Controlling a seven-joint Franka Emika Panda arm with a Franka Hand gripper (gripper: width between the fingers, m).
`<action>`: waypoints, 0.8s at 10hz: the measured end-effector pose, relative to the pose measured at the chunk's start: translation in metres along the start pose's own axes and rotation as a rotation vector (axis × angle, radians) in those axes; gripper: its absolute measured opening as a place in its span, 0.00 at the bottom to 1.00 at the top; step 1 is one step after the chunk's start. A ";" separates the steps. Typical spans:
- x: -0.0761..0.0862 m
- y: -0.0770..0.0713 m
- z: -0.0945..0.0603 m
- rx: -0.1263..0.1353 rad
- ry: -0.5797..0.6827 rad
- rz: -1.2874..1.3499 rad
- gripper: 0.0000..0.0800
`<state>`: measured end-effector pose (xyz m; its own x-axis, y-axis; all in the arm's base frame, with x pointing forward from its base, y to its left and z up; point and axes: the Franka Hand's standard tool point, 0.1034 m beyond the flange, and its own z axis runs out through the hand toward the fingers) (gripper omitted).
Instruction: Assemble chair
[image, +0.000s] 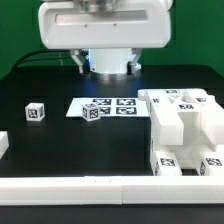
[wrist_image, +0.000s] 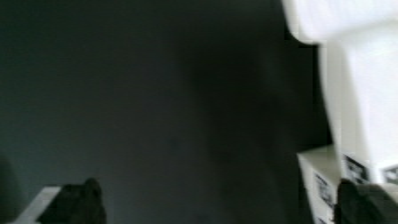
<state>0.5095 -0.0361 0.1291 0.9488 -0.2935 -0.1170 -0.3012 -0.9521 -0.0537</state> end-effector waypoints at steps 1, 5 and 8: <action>0.001 -0.005 -0.002 0.001 0.004 0.020 0.81; -0.003 0.007 0.012 -0.021 0.036 -0.117 0.81; -0.028 0.027 0.036 -0.041 0.032 -0.259 0.81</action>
Offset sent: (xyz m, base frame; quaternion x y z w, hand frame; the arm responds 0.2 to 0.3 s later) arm 0.0000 0.0000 0.0000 0.0000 0.0000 0.0000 1.0000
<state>0.4716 -0.0507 0.0952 0.9965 -0.0414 -0.0730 -0.0443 -0.9983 -0.0379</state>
